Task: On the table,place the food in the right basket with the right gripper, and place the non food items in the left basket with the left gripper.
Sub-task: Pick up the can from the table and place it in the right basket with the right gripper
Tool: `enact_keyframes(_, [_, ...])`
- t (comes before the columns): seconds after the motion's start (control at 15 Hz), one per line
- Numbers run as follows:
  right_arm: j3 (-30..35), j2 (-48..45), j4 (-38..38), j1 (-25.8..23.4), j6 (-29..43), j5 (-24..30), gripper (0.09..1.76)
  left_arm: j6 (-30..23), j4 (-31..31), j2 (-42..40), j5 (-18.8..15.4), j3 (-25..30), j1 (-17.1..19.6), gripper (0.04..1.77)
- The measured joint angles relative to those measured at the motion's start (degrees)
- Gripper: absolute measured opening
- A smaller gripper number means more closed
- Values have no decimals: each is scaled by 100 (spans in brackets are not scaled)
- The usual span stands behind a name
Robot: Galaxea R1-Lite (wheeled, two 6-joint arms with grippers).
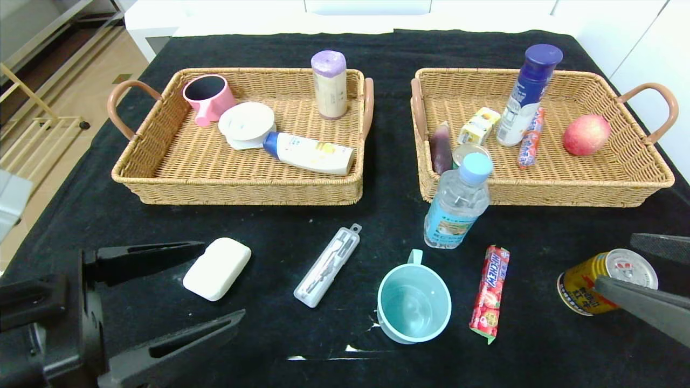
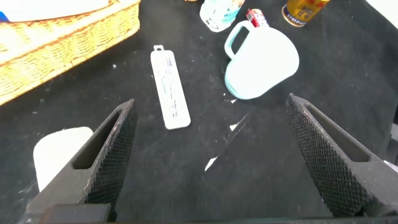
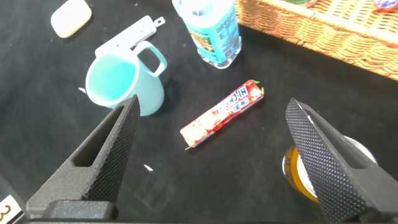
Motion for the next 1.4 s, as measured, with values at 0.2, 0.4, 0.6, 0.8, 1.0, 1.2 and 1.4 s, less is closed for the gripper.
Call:
enact_keyframes(0.2, [-27, 73, 6, 27, -22, 11, 171, -44, -279, 195, -4, 49, -10, 172])
enact_keyframes(0.4, [-77, 110, 6, 27, -24, 29, 171, -20, -312, 243, 0, 77, -5, 172])
enact_keyframes(0.6, [-113, 134, 9, 28, -24, -48, 171, -35, -286, 239, 129, 57, 0, 172])
enact_keyframes(0.8, [-311, 145, 204, 6, -22, -500, 171, -17, -310, 223, 182, 28, 0, 172])
enact_keyframes(1.0, [-807, 182, 1015, -52, -6, -1019, 171, 2, -317, 179, 177, 55, -2, 172])
enact_keyframes(1.2, [-1423, 269, 1983, -102, 113, -1810, 171, -94, -284, 157, 223, 9, 15, 172])
enact_keyframes(1.4, [-1899, 551, 2976, -193, 714, -2436, 171, -160, -196, 149, 302, -57, 15, 172])
